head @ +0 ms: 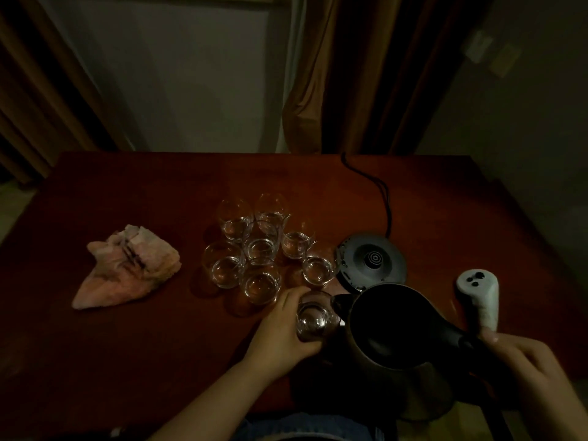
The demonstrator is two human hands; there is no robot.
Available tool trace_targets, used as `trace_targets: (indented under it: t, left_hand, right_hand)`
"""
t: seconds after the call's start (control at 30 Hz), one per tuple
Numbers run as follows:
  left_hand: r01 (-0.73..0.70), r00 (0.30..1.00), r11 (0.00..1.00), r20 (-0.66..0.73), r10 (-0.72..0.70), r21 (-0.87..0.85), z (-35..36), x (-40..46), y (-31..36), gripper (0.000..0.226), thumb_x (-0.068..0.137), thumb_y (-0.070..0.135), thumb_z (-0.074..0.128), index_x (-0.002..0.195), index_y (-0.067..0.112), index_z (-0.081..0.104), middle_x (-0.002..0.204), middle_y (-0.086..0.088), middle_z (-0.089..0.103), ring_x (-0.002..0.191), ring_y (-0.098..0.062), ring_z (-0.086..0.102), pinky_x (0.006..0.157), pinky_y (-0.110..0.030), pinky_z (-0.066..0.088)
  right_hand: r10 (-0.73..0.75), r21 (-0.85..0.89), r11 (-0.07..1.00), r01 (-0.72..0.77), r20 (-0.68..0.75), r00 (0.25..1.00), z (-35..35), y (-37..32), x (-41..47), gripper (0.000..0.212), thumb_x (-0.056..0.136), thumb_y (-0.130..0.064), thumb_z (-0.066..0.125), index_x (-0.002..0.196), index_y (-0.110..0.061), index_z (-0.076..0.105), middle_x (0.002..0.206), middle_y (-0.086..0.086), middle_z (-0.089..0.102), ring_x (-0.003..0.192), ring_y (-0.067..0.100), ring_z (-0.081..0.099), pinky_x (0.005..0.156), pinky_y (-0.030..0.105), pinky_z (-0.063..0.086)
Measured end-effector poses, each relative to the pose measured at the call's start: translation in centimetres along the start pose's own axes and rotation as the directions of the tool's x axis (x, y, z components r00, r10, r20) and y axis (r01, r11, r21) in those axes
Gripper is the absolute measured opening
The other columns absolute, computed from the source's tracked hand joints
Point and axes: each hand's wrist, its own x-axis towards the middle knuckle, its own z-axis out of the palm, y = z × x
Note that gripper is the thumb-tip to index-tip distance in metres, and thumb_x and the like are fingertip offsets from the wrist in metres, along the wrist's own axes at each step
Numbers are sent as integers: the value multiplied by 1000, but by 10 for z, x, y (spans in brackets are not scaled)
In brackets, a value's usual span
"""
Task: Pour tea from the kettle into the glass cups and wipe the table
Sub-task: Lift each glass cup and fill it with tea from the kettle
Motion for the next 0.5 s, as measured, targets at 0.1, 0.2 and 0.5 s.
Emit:
trace_targets:
  t: [0.1, 0.2, 0.5]
  left_hand:
    - [26, 1000, 999, -3, -26, -40, -1, 0, 1, 85, 66, 26, 80, 135, 32, 30, 126, 17, 41, 115, 0, 46, 87, -4, 34]
    - [26, 1000, 997, -6, -27, -67, 0, 0, 2, 85, 67, 23, 79, 132, 40, 27, 125, 20, 36, 111, 6, 43, 82, 2, 32]
    - [27, 997, 993, -70, -35, -118, -2, 1, -3, 77, 64, 17, 81, 122, 40, 35, 122, 21, 40, 105, 21, 41, 81, 5, 33]
  right_hand:
    - [52, -111, 992, -62, -85, 995, 2, -7, 2, 120, 15, -83, 65, 77, 20, 58, 81, 46, 53, 79, 60, 50, 73, 53, 45]
    - [95, -65, 993, -97, -43, 995, 7, -16, -2, 72, 30, -65, 70, 70, -4, 66, 89, 26, 65, 80, 32, 58, 67, 38, 41]
    - [84, -151, 984, -94, -73, 994, 12, -19, -2, 109, 5, -91, 56, 67, -3, 70, 94, 47, 53, 86, 59, 52, 74, 56, 47]
